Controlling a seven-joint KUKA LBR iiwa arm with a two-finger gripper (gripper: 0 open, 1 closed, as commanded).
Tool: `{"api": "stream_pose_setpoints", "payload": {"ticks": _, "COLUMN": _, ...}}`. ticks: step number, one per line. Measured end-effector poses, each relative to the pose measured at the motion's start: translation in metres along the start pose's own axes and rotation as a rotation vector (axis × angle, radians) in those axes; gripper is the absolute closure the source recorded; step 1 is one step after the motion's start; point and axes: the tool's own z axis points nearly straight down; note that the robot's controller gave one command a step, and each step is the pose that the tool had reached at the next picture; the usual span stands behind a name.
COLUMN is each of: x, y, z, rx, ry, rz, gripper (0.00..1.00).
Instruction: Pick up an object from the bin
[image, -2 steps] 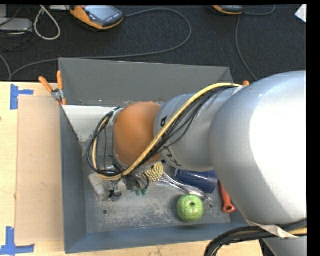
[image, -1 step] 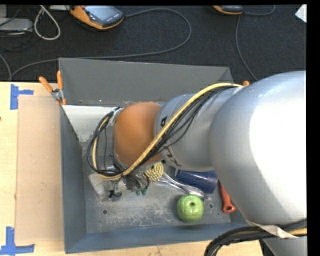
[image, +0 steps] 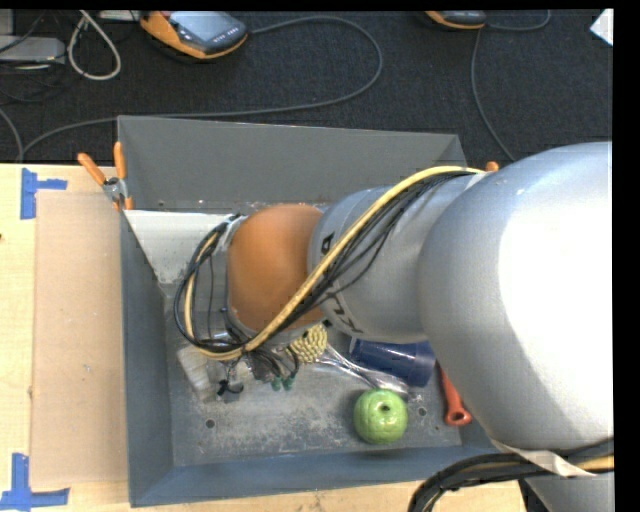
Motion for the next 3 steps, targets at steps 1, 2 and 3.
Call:
{"api": "stream_pose_setpoints", "payload": {"ticks": 1, "x": 0.0, "y": 0.0, "z": 0.0, "rx": 0.0, "ry": 0.0, "rz": 0.001, "gripper": 1.0}}
{"api": "stream_pose_setpoints", "payload": {"ticks": 2, "x": 0.021, "y": -0.024, "z": -0.241, "rx": 0.0, "ry": -0.004, "rz": 0.061, "gripper": 1.0}}
{"api": "stream_pose_setpoints", "payload": {"ticks": 3, "x": 0.021, "y": -0.023, "z": -0.237, "rx": 0.0, "ry": 0.002, "rz": 0.059, "gripper": 1.0}}
